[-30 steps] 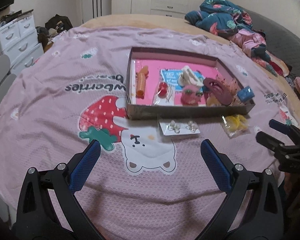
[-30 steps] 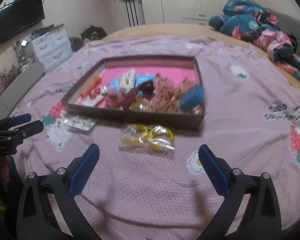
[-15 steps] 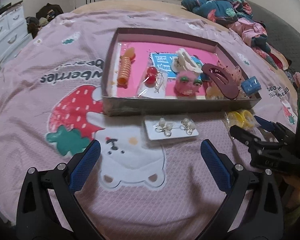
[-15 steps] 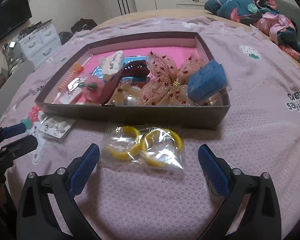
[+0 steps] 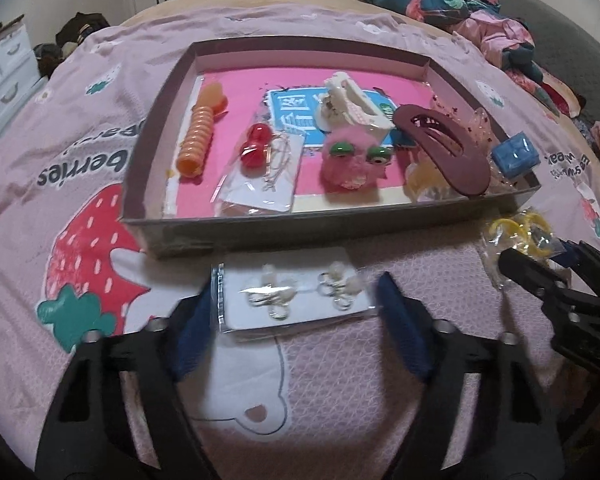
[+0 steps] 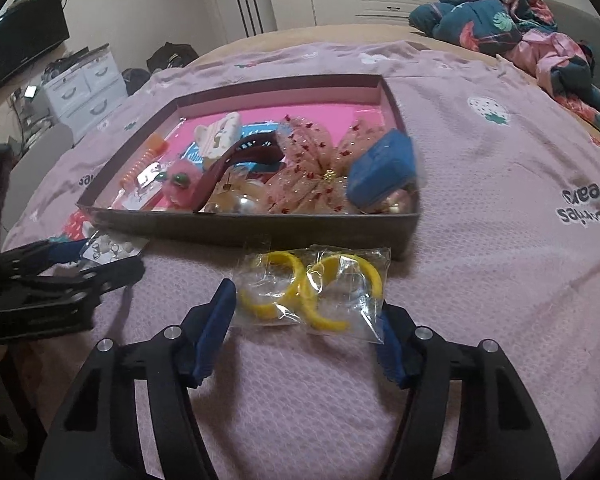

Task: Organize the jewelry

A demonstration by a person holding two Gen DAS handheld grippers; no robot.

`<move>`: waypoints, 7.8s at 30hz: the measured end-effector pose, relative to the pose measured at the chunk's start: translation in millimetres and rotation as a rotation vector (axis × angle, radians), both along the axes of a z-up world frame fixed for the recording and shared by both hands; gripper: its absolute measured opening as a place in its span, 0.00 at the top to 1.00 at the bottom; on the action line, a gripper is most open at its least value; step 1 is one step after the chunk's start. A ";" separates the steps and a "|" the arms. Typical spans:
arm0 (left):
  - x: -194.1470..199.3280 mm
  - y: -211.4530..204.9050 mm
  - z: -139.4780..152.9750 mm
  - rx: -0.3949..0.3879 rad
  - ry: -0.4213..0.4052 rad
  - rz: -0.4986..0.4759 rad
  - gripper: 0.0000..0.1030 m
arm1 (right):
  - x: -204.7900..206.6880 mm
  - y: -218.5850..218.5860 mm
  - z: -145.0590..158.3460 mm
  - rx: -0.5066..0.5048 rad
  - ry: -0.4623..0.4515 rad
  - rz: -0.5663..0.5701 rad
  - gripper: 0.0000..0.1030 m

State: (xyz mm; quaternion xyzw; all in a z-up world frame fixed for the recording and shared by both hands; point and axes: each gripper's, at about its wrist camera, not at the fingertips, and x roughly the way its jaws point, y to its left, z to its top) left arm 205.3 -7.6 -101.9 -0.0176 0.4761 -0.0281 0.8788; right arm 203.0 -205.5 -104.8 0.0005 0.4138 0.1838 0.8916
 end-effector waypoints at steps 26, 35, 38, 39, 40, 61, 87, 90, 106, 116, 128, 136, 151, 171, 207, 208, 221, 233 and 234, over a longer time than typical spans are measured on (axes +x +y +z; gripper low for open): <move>-61.9 50.0 64.3 -0.081 -0.165 0.062 0.42 | -51.5 23.0 65.1 0.079 -0.113 0.191 0.50; -58.1 58.4 69.3 -0.087 -0.177 0.087 0.42 | -40.3 34.9 55.8 0.080 -0.057 0.233 0.69; -58.1 59.8 66.0 -0.093 -0.169 0.087 0.42 | -40.7 37.1 43.2 0.069 -0.020 0.239 0.73; -58.4 59.3 65.9 -0.092 -0.170 0.085 0.42 | -41.2 37.3 40.9 0.071 -0.010 0.250 0.72; -58.4 59.2 65.8 -0.090 -0.170 0.084 0.42 | -42.3 38.4 38.9 0.056 -0.004 0.253 0.72; -42.4 46.6 70.7 -0.101 -0.178 0.042 0.42 | -31.7 58.1 -7.5 -0.046 0.018 0.102 0.22; 40.1 34.2 77.9 -0.078 -0.186 0.023 0.42 | 51.9 18.7 84.9 -0.011 -0.206 0.070 0.22; 49.3 34.4 68.3 -0.082 -0.164 0.026 0.42 | 65.9 22.5 70.8 -0.023 -0.170 0.073 0.22; 71.1 37.8 35.8 -0.078 -0.094 0.035 0.41 | 78.4 45.0 28.5 -0.032 -0.065 0.104 0.19; 62.6 38.5 47.0 -0.080 -0.117 0.039 0.27 | 53.8 39.2 43.7 0.007 -0.096 0.113 0.07; 14.2 31.6 101.7 -0.078 -0.249 0.032 0.09 | -0.5 15.2 87.2 0.037 -0.205 0.092 0.04; -25.0 27.9 127.6 -0.055 -0.319 0.045 0.09 | -31.6 -2.1 113.5 0.064 -0.271 0.077 0.04; -87.3 22.0 122.2 -0.054 -0.337 0.059 0.09 | -73.4 -20.3 128.3 0.089 -0.306 0.038 0.04; -125.0 11.6 104.3 -0.052 -0.314 0.060 0.09 | -116.9 -20.1 105.3 0.066 -0.253 0.035 0.04; -129.6 12.0 108.8 -0.041 -0.323 0.072 0.09 | -114.9 -20.6 102.4 0.070 -0.244 0.038 0.04; -129.7 12.3 109.0 -0.042 -0.323 0.072 0.09 | -114.9 -20.7 102.5 0.070 -0.244 0.038 0.04; -129.4 14.6 110.5 -0.041 -0.316 0.079 0.09 | -114.5 -20.9 102.5 0.069 -0.245 0.038 0.04; -130.3 16.4 111.3 -0.039 -0.315 0.081 0.09 | -114.7 -20.7 102.9 0.070 -0.246 0.038 0.04; -129.8 16.2 111.1 -0.041 -0.315 0.079 0.09 | -114.3 -21.0 102.7 0.070 -0.246 0.038 0.04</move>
